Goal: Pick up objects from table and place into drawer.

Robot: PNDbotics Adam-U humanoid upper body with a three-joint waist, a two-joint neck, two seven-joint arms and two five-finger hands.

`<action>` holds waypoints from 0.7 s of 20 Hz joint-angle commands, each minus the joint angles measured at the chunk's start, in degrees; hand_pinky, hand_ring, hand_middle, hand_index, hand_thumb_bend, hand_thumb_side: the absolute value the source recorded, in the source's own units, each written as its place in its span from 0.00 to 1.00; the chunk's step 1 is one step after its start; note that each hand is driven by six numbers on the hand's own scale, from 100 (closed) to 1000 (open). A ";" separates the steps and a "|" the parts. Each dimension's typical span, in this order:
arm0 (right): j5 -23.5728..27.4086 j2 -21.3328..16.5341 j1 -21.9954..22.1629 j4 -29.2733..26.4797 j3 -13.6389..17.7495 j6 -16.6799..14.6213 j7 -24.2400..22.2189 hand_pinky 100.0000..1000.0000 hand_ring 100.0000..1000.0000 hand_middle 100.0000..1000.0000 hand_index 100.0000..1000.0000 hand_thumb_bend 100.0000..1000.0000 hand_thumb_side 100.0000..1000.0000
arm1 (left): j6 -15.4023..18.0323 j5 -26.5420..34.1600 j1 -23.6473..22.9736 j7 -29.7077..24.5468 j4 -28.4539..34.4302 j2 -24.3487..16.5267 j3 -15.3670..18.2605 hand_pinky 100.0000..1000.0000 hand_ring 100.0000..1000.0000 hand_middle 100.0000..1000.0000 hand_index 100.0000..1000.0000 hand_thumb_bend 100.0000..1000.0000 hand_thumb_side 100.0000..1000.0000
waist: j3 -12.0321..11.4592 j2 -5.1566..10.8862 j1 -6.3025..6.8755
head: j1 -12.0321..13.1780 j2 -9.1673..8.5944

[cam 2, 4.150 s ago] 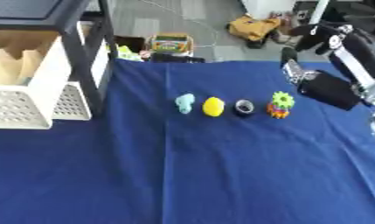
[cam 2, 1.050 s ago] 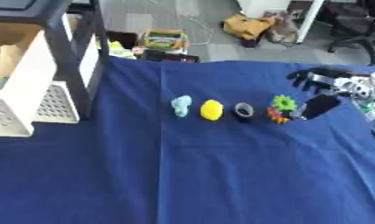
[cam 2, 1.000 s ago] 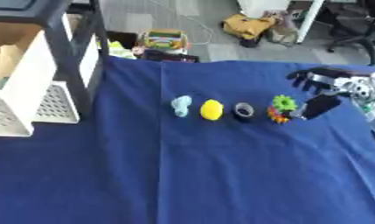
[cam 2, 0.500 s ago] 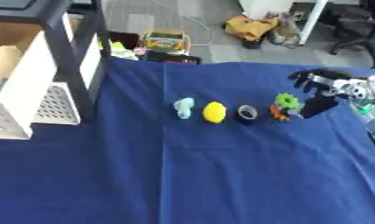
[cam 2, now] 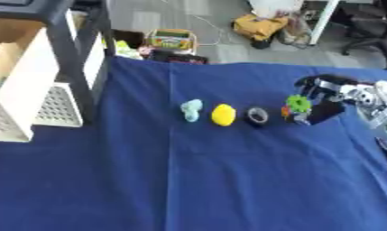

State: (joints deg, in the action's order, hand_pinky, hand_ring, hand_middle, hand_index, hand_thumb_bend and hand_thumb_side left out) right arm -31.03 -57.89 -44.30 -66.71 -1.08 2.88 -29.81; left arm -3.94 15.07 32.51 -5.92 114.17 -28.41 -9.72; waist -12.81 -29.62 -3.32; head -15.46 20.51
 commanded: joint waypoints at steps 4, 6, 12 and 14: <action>-0.12 -1.85 -0.71 -0.62 0.62 0.59 0.93 0.65 0.75 0.72 0.92 0.31 0.31 | -0.83 0.23 0.08 -0.79 0.42 -0.13 0.19 0.23 0.00 0.11 0.87 0.00 1.00 | 0.13 1.20 -0.07 | -0.20 -0.62; -0.39 -1.81 -0.74 -0.44 0.54 0.75 0.90 0.64 0.74 0.72 0.92 0.27 0.31 | -0.87 0.34 0.10 -0.84 0.42 -0.04 0.25 0.23 0.00 0.11 0.87 0.00 1.00 | 0.12 1.18 -0.03 | -0.20 -0.60; -0.50 -1.83 -0.93 -0.34 0.49 0.96 0.26 0.57 0.71 0.70 0.91 0.20 0.24 | -1.18 0.41 -0.24 -1.03 0.42 0.14 0.25 0.22 0.00 0.10 0.86 0.00 1.00 | 0.40 1.16 -0.02 | -0.11 -0.39; -0.38 -1.87 -0.90 -0.35 0.46 0.74 -0.46 0.55 0.70 0.70 0.90 0.17 0.22 | -1.24 0.45 -0.22 -1.06 0.42 0.23 0.26 0.22 0.00 0.10 0.86 0.00 1.00 | 0.48 1.16 -0.06 | -0.07 -0.32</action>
State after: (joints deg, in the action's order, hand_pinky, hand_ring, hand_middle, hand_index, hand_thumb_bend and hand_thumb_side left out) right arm -31.16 -57.77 -44.36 -66.70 -1.12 3.72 -29.90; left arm -4.81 15.20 32.23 -6.77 114.44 -27.81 -9.68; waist -12.58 -29.64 -3.36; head -15.47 20.52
